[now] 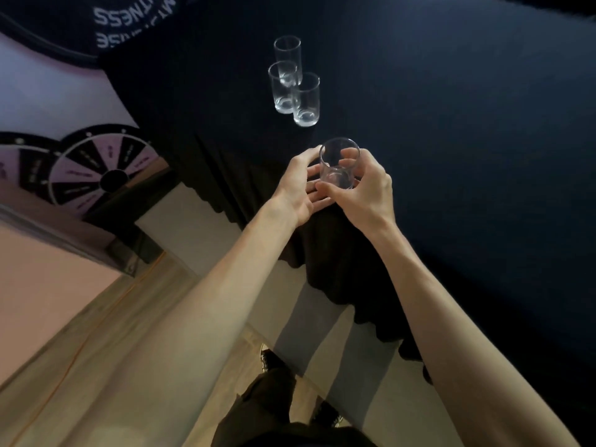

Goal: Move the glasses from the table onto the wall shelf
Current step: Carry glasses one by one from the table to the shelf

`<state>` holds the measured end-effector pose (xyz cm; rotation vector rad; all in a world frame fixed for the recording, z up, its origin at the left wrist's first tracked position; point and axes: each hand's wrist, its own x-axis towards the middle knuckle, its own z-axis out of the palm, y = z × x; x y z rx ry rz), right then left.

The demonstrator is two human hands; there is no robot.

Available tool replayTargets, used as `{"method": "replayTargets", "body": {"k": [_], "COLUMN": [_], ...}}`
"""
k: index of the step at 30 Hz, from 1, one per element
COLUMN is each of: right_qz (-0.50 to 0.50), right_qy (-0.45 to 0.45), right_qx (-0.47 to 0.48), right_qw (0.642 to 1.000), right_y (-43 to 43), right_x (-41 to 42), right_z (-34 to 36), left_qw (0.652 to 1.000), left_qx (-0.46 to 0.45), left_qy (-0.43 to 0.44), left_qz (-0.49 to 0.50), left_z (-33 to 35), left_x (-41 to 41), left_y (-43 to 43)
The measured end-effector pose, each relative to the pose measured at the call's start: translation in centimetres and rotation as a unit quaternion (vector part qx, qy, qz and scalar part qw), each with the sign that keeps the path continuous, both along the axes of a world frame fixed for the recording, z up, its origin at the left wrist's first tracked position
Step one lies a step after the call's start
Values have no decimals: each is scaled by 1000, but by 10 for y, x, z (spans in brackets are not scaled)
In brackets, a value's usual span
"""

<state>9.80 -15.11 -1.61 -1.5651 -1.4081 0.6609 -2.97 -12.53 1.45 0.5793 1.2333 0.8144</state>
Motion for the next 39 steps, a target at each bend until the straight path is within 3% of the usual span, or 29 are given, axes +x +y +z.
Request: {"method": "replayTargets", "body": {"k": [8,15,23,30,39], "right_qz": [98,225,362,442,575], "right_qy": [2,-3,-17,-17,0], "right_qx": [-5,-32,-5,-5,-27], "right_qw": [995,974,932,897,818], "right_y": [-70,-118,-204,-323,-466], "right_x": [-55,-154,-315,-447,-590], "right_z": [-10,-4,22,33,47], "left_qw": [994,972,925,895,838], "left_qx": [-14,-9,28,41,42], "left_qy": [4,1,2,45,67], "left_qz": [105,235,380,443,540], "left_z": [-9,-3,20,27,42], "left_x": [-56,-150,-300,-420,-542], "left_y": [-95,-172,-292,-429,-600]}}
